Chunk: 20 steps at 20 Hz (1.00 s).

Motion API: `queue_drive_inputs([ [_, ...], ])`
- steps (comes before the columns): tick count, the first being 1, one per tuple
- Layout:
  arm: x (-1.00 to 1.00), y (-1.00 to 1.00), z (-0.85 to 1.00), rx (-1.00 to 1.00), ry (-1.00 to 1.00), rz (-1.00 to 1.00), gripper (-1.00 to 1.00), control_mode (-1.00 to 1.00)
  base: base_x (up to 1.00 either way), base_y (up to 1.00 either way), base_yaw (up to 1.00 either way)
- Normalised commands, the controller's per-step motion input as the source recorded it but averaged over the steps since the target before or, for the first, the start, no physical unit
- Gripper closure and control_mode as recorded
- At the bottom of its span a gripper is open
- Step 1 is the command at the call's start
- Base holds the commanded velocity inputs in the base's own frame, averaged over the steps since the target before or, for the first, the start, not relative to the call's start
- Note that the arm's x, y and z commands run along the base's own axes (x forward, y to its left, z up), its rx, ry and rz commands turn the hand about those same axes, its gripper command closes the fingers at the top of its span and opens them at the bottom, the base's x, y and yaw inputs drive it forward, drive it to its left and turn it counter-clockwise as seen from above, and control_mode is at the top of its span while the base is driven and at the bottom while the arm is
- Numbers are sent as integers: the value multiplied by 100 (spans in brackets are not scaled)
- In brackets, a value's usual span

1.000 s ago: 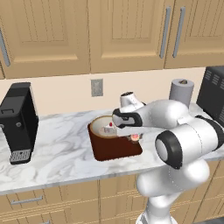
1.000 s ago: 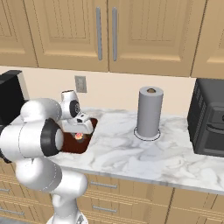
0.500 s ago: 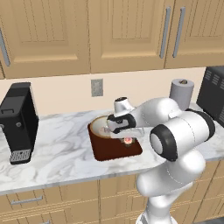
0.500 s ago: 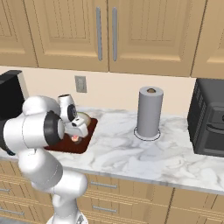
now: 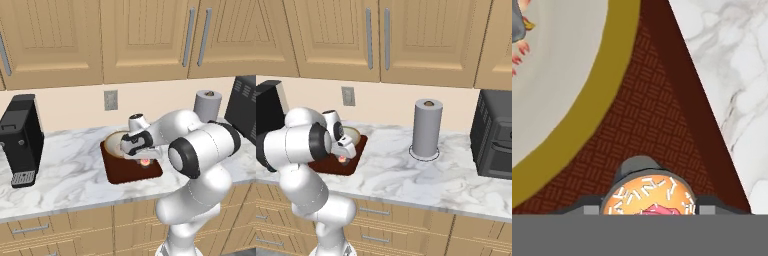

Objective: Place the bowl with cake and the cupcake onto the tray.

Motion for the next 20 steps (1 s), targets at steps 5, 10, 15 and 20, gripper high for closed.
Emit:
queue_drive_inputs([
  [5,-1,1,4,0,0,0,-100,-100,0,0,0],
  [10,0,1,38,0,4,0,-100,-100,0,0,0],
  [15,-4,6,37,0,3,0,-100,-100,0,0,0],
  [20,-28,3,19,0,0,0,-100,-100,0,0,0],
])
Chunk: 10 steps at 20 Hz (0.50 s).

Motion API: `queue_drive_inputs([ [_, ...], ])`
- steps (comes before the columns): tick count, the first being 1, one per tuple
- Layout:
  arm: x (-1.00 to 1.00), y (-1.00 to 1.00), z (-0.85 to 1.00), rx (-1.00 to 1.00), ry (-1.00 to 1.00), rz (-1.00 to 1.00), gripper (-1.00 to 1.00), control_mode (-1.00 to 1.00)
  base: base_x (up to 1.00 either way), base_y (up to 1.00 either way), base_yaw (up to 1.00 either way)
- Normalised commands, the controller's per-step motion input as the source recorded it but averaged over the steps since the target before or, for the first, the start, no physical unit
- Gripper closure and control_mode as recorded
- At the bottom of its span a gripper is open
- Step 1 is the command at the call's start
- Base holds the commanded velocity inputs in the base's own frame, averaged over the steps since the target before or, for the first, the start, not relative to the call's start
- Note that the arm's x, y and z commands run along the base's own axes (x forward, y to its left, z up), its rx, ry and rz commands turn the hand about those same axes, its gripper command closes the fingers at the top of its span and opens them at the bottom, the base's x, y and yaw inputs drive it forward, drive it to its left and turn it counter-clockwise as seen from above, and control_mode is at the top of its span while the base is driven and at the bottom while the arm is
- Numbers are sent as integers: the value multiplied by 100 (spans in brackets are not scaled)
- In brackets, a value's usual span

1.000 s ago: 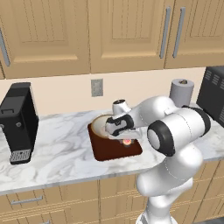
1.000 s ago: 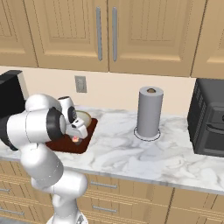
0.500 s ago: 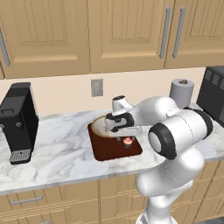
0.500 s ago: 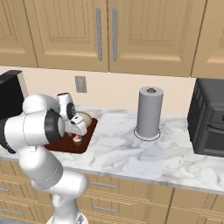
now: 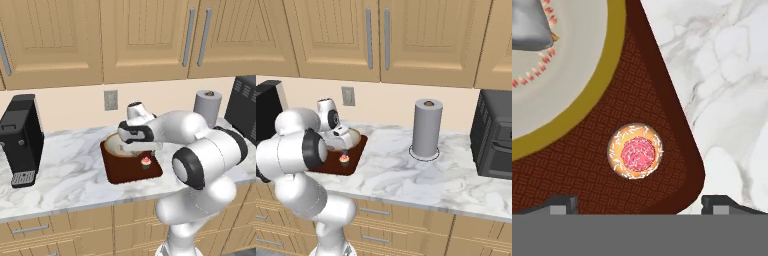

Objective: Place the bowl with cake and the cupcake onto the tray.

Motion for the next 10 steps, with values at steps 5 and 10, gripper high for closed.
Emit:
queue_drive_inputs([
  [5,-67,-3,8,0,-3,0,-100,-100,0,0,0],
  [10,-59,-39,25,4,-1,2,-100,-100,0,0,0],
])
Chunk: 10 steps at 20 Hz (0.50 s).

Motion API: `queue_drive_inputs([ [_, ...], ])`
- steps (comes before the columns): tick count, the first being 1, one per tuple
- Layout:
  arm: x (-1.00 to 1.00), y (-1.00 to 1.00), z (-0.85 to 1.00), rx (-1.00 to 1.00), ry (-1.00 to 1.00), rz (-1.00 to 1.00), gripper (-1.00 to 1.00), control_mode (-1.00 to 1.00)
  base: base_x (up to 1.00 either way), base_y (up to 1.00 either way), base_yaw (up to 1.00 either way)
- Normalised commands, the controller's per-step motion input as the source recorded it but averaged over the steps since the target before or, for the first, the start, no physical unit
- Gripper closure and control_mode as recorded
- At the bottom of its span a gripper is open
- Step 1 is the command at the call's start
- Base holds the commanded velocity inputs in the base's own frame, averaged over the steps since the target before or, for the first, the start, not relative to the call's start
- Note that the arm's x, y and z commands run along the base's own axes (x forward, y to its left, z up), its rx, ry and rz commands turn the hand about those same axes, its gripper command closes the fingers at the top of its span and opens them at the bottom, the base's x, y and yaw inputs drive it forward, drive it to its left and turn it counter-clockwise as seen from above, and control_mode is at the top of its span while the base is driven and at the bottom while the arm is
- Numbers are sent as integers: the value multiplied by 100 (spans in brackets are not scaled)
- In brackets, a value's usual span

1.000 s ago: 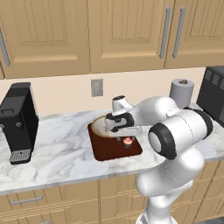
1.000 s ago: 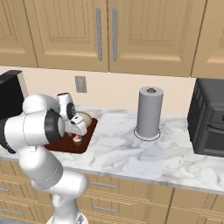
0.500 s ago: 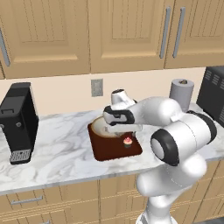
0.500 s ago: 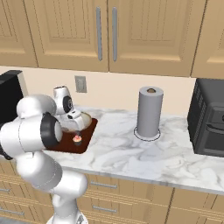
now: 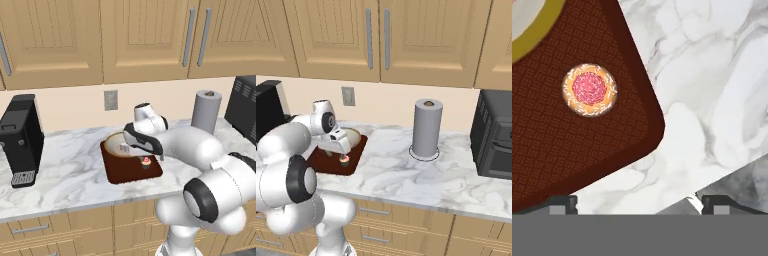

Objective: Place the bowl with cake and the cupcake onto the tray.

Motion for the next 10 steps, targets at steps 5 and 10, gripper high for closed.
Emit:
queue_drive_inputs([
  [5,-31,-78,4,6,0,6,-100,-100,0,0,0],
  [10,-16,-94,2,9,0,8,-100,-100,0,0,0],
])
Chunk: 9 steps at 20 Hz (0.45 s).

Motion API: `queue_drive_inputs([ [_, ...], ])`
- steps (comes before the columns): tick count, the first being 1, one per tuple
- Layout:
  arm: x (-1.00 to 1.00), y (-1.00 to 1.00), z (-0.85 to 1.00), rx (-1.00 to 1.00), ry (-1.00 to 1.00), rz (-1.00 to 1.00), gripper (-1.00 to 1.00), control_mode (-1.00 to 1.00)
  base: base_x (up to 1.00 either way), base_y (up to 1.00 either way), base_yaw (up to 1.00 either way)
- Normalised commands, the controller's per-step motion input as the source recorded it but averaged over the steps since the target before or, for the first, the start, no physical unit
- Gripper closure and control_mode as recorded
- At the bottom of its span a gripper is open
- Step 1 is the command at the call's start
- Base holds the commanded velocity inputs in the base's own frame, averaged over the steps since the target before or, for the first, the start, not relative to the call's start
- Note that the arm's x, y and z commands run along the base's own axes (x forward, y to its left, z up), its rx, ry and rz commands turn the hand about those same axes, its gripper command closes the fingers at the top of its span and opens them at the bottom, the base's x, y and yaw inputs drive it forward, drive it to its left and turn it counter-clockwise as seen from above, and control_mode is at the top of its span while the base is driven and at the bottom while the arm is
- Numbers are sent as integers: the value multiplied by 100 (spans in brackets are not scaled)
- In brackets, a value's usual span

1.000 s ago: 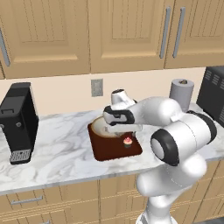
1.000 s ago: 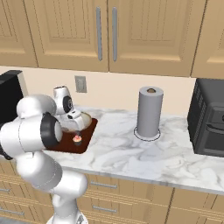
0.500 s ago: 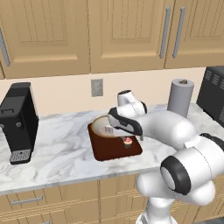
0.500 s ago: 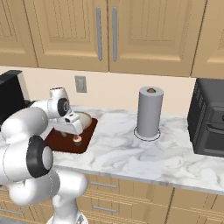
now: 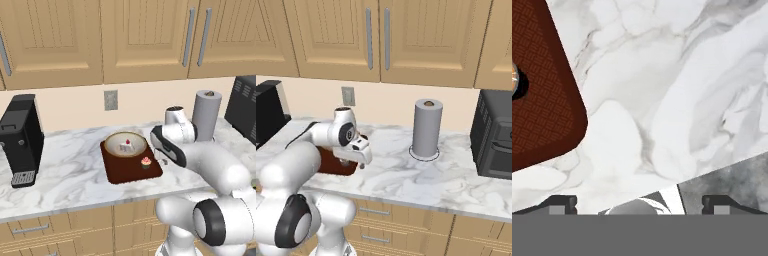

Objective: Place the bowl with cake and the cupcake onto the tray.

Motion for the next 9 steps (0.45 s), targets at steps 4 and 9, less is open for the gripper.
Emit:
queue_drive_inputs([
  [4,11,-78,-1,5,0,13,-100,-100,0,0,0],
  [9,-9,-84,13,12,-14,1,-100,-100,0,0,0],
])
